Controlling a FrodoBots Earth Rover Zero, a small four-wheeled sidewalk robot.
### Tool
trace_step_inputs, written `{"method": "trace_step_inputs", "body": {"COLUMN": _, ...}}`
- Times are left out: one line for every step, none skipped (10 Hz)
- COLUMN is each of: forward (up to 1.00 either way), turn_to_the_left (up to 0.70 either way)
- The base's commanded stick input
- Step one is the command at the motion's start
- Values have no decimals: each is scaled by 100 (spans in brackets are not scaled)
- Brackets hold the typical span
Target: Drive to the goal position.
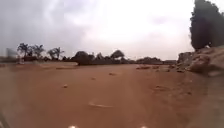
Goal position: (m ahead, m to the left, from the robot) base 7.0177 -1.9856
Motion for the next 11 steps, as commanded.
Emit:
{"method": "trace_step_inputs", "body": {"forward": 50, "turn_to_the_left": 0}}
{"method": "trace_step_inputs", "body": {"forward": 50, "turn_to_the_left": 0}}
{"method": "trace_step_inputs", "body": {"forward": 50, "turn_to_the_left": 0}}
{"method": "trace_step_inputs", "body": {"forward": 50, "turn_to_the_left": 0}}
{"method": "trace_step_inputs", "body": {"forward": 50, "turn_to_the_left": 0}}
{"method": "trace_step_inputs", "body": {"forward": 50, "turn_to_the_left": 0}}
{"method": "trace_step_inputs", "body": {"forward": 50, "turn_to_the_left": 0}}
{"method": "trace_step_inputs", "body": {"forward": 50, "turn_to_the_left": 0}}
{"method": "trace_step_inputs", "body": {"forward": 50, "turn_to_the_left": 0}}
{"method": "trace_step_inputs", "body": {"forward": 50, "turn_to_the_left": 0}}
{"method": "trace_step_inputs", "body": {"forward": 50, "turn_to_the_left": 0}}
